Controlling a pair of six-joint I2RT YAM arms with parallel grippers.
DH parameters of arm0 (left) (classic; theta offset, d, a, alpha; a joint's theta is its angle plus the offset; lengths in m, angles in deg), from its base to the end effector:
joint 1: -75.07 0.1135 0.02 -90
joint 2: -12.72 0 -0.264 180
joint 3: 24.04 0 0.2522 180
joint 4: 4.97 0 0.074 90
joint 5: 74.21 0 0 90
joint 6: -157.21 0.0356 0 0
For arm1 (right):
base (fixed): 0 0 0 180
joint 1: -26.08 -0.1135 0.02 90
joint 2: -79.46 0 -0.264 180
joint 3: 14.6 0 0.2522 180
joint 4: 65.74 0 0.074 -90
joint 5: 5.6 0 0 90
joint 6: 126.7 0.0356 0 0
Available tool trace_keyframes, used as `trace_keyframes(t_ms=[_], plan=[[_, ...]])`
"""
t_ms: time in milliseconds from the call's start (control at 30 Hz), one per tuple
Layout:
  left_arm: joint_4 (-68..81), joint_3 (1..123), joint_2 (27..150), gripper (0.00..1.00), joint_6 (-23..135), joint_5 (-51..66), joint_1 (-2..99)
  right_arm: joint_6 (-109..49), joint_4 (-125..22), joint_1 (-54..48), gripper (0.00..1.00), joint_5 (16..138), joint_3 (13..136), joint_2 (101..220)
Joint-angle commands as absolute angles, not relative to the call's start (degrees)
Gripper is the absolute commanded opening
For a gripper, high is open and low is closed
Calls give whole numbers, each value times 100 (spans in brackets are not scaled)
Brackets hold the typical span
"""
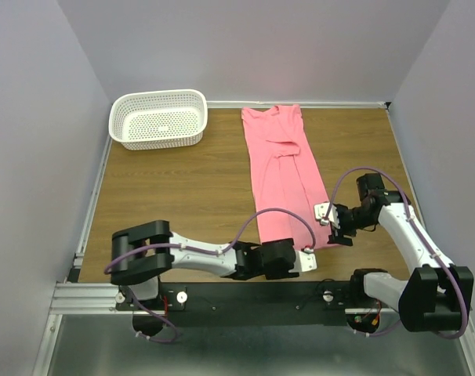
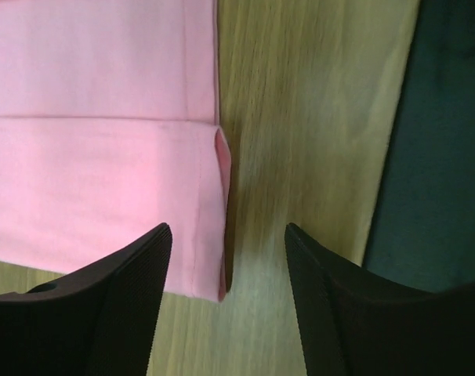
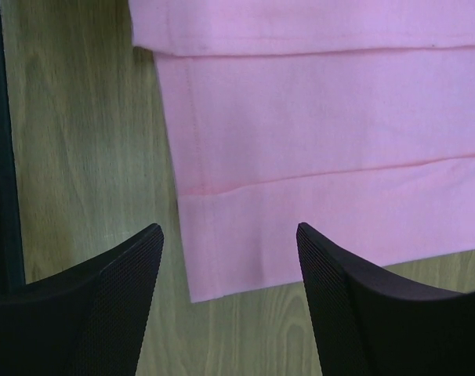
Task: Fold and stack the t-shirts
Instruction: Fold the tshirt
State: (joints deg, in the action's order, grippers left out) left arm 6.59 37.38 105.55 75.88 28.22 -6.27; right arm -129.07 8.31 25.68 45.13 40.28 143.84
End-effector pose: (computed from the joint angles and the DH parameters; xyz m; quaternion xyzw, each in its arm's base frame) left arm 0.0569 -0.3230 0.1716 0.6141 0.6751 -0.1550 0.3783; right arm 0.1658 0.0237 0.2090 -0.6939 0.6350 0.1950 0.2781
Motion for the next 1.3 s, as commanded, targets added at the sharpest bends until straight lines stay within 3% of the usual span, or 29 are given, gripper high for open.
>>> trace_keyframes(t_ms=[0, 200, 233, 333, 533, 633, 700, 1267], plan=[[1046, 4192, 11175, 66, 8039, 3293, -562, -13171, 973, 2573, 76, 4607, 3941, 14467], [1116, 4351, 11405, 47, 8206, 3240, -245, -13206, 840, 2573, 74, 4643, 3818, 14608], [1125, 4333, 11431, 33, 8215, 3258, -245, -13206, 831, 2573, 73, 4669, 3792, 14635], [1239, 4307, 11546, 29, 8268, 3231, -245, -13223, 805, 2582, 72, 4853, 3783, 14679], [1196, 4122, 11433, 32, 8347, 3056, -254, -13363, 875, 2582, 73, 4977, 3809, 14749], [1099, 4017, 11178, 50, 8382, 3012, -306, -13539, 1042, 2582, 73, 4889, 3774, 14846], [1064, 3990, 10959, 55, 8443, 2968, -315, -13558, 1095, 2582, 73, 4836, 3721, 14916], [1125, 3850, 11115, 59, 8909, 2555, -315, -13557, 647, 2582, 71, 5117, 3642, 15171]])
